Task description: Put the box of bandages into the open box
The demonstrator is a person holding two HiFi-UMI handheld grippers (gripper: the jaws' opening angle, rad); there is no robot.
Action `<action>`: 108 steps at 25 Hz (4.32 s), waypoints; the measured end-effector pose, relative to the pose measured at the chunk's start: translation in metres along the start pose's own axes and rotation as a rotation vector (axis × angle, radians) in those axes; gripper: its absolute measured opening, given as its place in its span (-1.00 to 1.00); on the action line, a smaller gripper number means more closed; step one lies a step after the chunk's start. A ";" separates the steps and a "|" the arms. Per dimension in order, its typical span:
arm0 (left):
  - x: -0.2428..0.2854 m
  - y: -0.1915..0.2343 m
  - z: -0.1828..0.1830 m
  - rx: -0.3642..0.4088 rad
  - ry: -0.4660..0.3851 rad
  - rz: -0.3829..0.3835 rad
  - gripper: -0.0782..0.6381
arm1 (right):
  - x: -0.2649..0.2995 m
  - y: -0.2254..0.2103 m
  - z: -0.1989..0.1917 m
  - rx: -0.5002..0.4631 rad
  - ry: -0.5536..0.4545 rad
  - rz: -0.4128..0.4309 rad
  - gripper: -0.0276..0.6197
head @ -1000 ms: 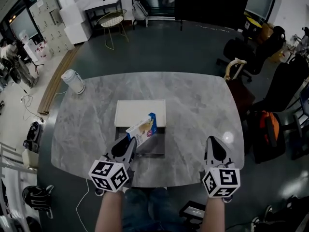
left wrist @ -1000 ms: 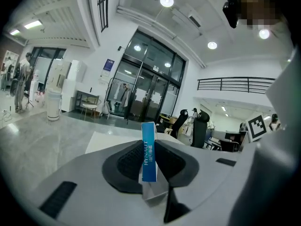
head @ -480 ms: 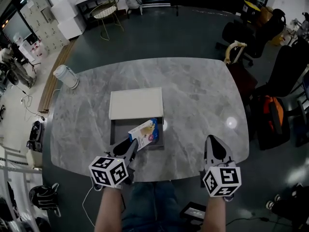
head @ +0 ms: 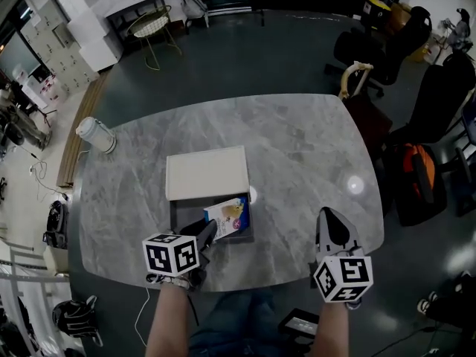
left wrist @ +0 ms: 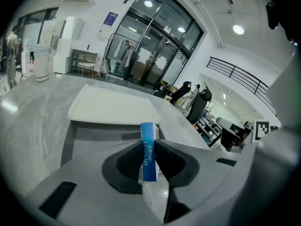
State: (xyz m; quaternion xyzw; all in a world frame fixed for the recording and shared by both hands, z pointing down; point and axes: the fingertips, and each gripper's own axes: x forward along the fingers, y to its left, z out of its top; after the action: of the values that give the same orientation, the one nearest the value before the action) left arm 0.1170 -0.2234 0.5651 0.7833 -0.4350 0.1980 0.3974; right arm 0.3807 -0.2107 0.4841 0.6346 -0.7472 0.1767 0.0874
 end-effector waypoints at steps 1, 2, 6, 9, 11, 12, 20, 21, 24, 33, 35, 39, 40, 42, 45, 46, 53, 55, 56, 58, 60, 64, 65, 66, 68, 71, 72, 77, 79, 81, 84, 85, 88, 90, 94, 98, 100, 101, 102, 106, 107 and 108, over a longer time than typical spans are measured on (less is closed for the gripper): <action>0.002 0.003 0.001 -0.012 0.016 0.001 -0.54 | 0.002 0.000 0.002 0.003 -0.002 -0.006 -0.84; 0.004 0.007 0.001 -0.015 0.035 0.007 -0.53 | 0.005 -0.001 0.003 0.008 -0.003 -0.012 -0.84; 0.012 0.021 -0.007 0.022 0.130 0.048 -0.49 | 0.017 -0.004 0.004 0.025 0.000 -0.030 -0.84; 0.018 0.031 -0.011 0.006 0.175 0.064 -0.47 | 0.028 -0.001 0.005 0.031 0.003 -0.035 -0.84; 0.022 0.036 -0.014 -0.005 0.199 0.056 -0.47 | 0.035 0.004 0.004 0.031 0.008 -0.035 -0.83; 0.025 0.038 -0.015 -0.007 0.211 0.052 -0.47 | 0.038 0.006 0.003 0.030 0.011 -0.035 -0.83; 0.042 0.055 -0.025 0.149 0.342 0.177 -0.42 | 0.046 0.008 -0.009 0.033 0.062 -0.058 -0.83; 0.043 0.056 -0.026 0.153 0.353 0.189 -0.43 | 0.047 0.009 -0.010 0.031 0.064 -0.059 -0.83; 0.044 0.058 -0.025 0.161 0.354 0.216 -0.47 | 0.049 0.010 -0.006 0.022 0.063 -0.058 -0.83; 0.032 0.047 0.025 0.161 0.188 0.195 -0.47 | 0.054 0.019 0.038 -0.029 -0.014 -0.034 -0.84; 0.025 0.044 0.040 0.163 0.144 0.195 -0.47 | 0.052 0.023 0.054 -0.049 -0.047 -0.026 -0.84; 0.010 0.037 0.071 0.168 0.040 0.203 -0.55 | 0.045 0.027 0.086 -0.086 -0.114 -0.019 -0.84; 0.005 0.034 0.079 0.168 0.013 0.205 -0.57 | 0.042 0.027 0.094 -0.092 -0.129 -0.019 -0.84; -0.006 0.030 0.098 0.166 -0.052 0.212 -0.61 | 0.037 0.027 0.109 -0.104 -0.160 -0.020 -0.84; -0.025 0.026 0.127 0.154 -0.161 0.235 -0.70 | 0.031 0.028 0.130 -0.125 -0.204 -0.016 -0.84; -0.031 0.025 0.135 0.150 -0.193 0.238 -0.72 | 0.029 0.029 0.136 -0.133 -0.217 -0.014 -0.84; -0.061 0.014 0.166 0.168 -0.339 0.189 -0.75 | 0.019 0.037 0.161 -0.171 -0.280 -0.006 -0.84; -0.067 0.010 0.173 0.189 -0.377 0.180 -0.75 | 0.016 0.037 0.164 -0.171 -0.288 -0.009 -0.84; -0.071 0.007 0.177 0.196 -0.401 0.175 -0.75 | 0.015 0.036 0.165 -0.169 -0.290 -0.010 -0.84; -0.082 0.004 0.186 0.207 -0.463 0.164 -0.75 | 0.014 0.035 0.168 -0.165 -0.295 -0.008 -0.84; -0.097 0.003 0.197 0.225 -0.539 0.152 -0.75 | 0.014 0.035 0.170 -0.160 -0.304 -0.002 -0.84; -0.140 0.012 0.215 0.275 -0.694 0.175 -0.75 | 0.020 0.040 0.179 -0.165 -0.325 0.020 -0.84; -0.152 0.016 0.219 0.285 -0.728 0.193 -0.75 | 0.023 0.042 0.182 -0.166 -0.330 0.028 -0.83; -0.165 0.020 0.223 0.294 -0.763 0.212 -0.75 | 0.025 0.044 0.184 -0.167 -0.336 0.037 -0.84; -0.194 0.030 0.231 0.309 -0.838 0.251 -0.75 | 0.031 0.049 0.190 -0.172 -0.346 0.057 -0.84; -0.239 0.043 0.238 0.331 -0.963 0.288 -0.75 | 0.039 0.062 0.198 -0.180 -0.362 0.094 -0.84; -0.255 0.047 0.238 0.338 -1.006 0.296 -0.75 | 0.041 0.067 0.201 -0.184 -0.374 0.113 -0.84; -0.311 0.062 0.230 0.367 -1.158 0.351 -0.75 | 0.036 0.104 0.214 -0.236 -0.501 0.247 -0.84; -0.322 0.064 0.231 0.375 -1.182 0.366 -0.75 | 0.035 0.112 0.218 -0.263 -0.530 0.268 -0.84; -0.325 0.062 0.233 0.380 -1.188 0.370 -0.75 | 0.036 0.116 0.222 -0.278 -0.544 0.281 -0.84; -0.323 0.058 0.236 0.387 -1.188 0.358 -0.75 | 0.037 0.114 0.224 -0.287 -0.533 0.257 -0.84; -0.321 0.056 0.236 0.391 -1.188 0.354 -0.75 | 0.038 0.114 0.222 -0.296 -0.522 0.243 -0.84; -0.316 0.054 0.237 0.395 -1.187 0.340 -0.75 | 0.038 0.114 0.219 -0.311 -0.509 0.225 -0.84; -0.312 0.054 0.239 0.393 -1.185 0.332 -0.75 | 0.037 0.112 0.218 -0.312 -0.509 0.220 -0.84; -0.306 0.052 0.241 0.383 -1.177 0.319 -0.75 | 0.036 0.107 0.219 -0.309 -0.507 0.207 -0.84; -0.304 0.049 0.243 0.387 -1.173 0.311 -0.75 | 0.034 0.104 0.219 -0.298 -0.508 0.199 -0.84; -0.302 0.049 0.241 0.392 -1.170 0.310 -0.75 | 0.034 0.103 0.217 -0.293 -0.507 0.197 -0.84; -0.301 0.049 0.241 0.394 -1.167 0.310 -0.75 | 0.034 0.103 0.215 -0.292 -0.506 0.197 -0.84; -0.300 0.050 0.240 0.395 -1.163 0.309 -0.75 | 0.034 0.103 0.214 -0.292 -0.505 0.198 -0.84; -0.301 0.048 0.241 0.400 -1.158 0.308 -0.75 | 0.033 0.104 0.217 -0.290 -0.507 0.204 -0.84; -0.301 0.046 0.241 0.401 -1.158 0.307 -0.75 | 0.032 0.104 0.218 -0.291 -0.508 0.204 -0.84; -0.301 0.045 0.242 0.402 -1.158 0.306 -0.75 | 0.031 0.103 0.219 -0.291 -0.509 0.204 -0.84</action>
State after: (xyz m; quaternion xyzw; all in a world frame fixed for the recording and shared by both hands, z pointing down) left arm -0.0926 -0.2713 0.2413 0.7517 -0.6411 -0.1255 -0.0903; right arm 0.2945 -0.3073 0.2773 0.5611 -0.8224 -0.0889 -0.0305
